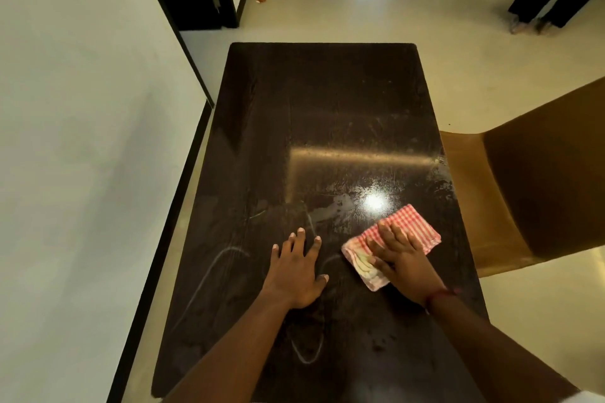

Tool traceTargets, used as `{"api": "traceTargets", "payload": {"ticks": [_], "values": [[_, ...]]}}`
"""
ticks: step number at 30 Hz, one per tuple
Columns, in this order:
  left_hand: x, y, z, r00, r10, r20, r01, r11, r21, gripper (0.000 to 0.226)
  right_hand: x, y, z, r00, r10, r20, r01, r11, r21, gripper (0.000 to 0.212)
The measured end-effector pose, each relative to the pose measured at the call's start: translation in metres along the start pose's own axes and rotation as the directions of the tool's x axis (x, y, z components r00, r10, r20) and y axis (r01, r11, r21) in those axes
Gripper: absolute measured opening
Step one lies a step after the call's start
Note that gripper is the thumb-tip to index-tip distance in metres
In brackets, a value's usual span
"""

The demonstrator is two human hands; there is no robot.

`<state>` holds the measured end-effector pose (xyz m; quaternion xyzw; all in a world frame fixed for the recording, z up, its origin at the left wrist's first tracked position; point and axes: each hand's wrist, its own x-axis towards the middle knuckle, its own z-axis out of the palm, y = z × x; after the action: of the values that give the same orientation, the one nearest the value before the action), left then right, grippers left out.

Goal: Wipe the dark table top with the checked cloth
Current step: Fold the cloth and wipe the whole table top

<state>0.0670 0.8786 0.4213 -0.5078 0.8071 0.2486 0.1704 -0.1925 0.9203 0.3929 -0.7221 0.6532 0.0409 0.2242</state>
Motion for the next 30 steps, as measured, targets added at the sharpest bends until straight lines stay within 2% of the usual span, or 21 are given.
{"api": "traceTargets", "payload": {"ticks": [1, 3, 4, 6, 8, 10, 13, 15, 16, 17, 18, 20, 22, 24, 26, 28, 30], "values": [[0.0, 0.0, 0.001, 1.0, 0.001, -0.003, -0.001, 1.0, -0.005, 0.08, -0.006, 0.01, -0.001, 1.0, 0.009, -0.002, -0.009, 1.0, 0.021, 0.083], [-0.001, -0.002, 0.0, 1.0, 0.013, -0.008, -0.013, 1.0, -0.022, 0.079, -0.001, 0.019, -0.006, 0.989, 0.146, 0.004, -0.146, 0.988, 0.055, 0.068], [-0.002, -0.004, -0.001, 1.0, 0.023, -0.016, -0.024, 0.999, -0.044, 0.078, 0.007, 0.016, -0.008, 0.968, 0.252, 0.0, -0.251, 0.965, 0.073, 0.058], [-0.007, -0.007, -0.005, 0.997, 0.04, -0.063, -0.047, 0.993, -0.111, 0.076, 0.032, -0.004, -0.013, 0.901, 0.433, -0.032, -0.428, 0.898, 0.107, 0.053], [-0.015, -0.014, -0.008, 0.987, 0.037, -0.157, -0.062, 0.986, -0.156, 0.074, 0.058, -0.031, -0.017, 0.86, 0.509, -0.034, -0.501, 0.856, 0.131, 0.054], [-0.025, -0.026, -0.008, 0.971, 0.003, -0.239, -0.05, 0.98, -0.19, 0.071, 0.074, -0.052, -0.015, 0.895, 0.447, -0.016, -0.442, 0.889, 0.119, 0.054], [-0.039, -0.051, -0.004, 0.951, -0.089, -0.295, 0.012, 0.967, -0.253, 0.07, 0.061, -0.062, -0.008, 0.99, 0.14, 0.015, -0.14, 0.99, 0.025, 0.052], [-0.049, -0.069, -0.001, 0.935, -0.155, -0.319, 0.059, 0.954, -0.294, 0.069, 0.033, -0.045, -0.005, 0.995, -0.067, 0.071, 0.071, 0.996, -0.049, 0.068], [-0.054, -0.08, 0.0, 0.926, -0.185, -0.33, 0.08, 0.948, -0.308, 0.069, 0.023, -0.029, -0.004, 0.99, -0.115, 0.087, 0.12, 0.991, -0.062, 0.079], [-0.059, -0.092, 0.002, 0.915, -0.215, -0.341, 0.103, 0.943, -0.317, 0.068, 0.019, -0.013, -0.006, 0.991, -0.099, 0.089, 0.104, 0.993, -0.063, 0.084], [-0.064, -0.103, 0.004, 0.905, -0.247, -0.347, 0.131, 0.937, -0.324, 0.068, 0.021, -0.001, -0.009, 0.996, -0.033, 0.079, 0.038, 0.998, -0.057, 0.079], [-0.073, -0.124, 0.006, 0.88, -0.319, -0.351, 0.194, 0.918, -0.346, 0.068, 0.036, 0.005, -0.015, 0.983, 0.183, 0.033, -0.183, 0.983, -0.005, 0.059], [-0.081, -0.14, 0.008, 0.852, -0.399, -0.339, 0.262, 0.885, -0.385, 0.071, 0.062, -0.019, -0.017, 0.929, 0.37, -0.014, -0.368, 0.928, 0.064, 0.054], [-0.087, -0.149, 0.011, 0.84, -0.459, -0.29, 0.319, 0.849, -0.421, 0.077, 0.088, -0.055, -0.018, 0.888, 0.46, -0.011, -0.457, 0.884, 0.103, 0.055], [-0.089, -0.152, 0.014, 0.843, -0.484, -0.233, 0.351, 0.825, -0.444, 0.083, 0.103, -0.086, -0.014, 0.921, 0.39, 0.002, -0.389, 0.918, 0.077, 0.056], [-0.091, -0.153, 0.014, 0.856, -0.481, -0.19, 0.362, 0.82, -0.443, 0.086, 0.103, -0.109, -0.008, 0.98, 0.196, 0.026, -0.197, 0.98, 0.013, 0.055], [-0.092, -0.154, 0.013, 0.865, -0.47, -0.174, 0.36, 0.824, -0.438, 0.087, 0.086, -0.112, -0.003, 0.996, -0.04, 0.081, 0.044, 0.997, -0.056, 0.057]]}}
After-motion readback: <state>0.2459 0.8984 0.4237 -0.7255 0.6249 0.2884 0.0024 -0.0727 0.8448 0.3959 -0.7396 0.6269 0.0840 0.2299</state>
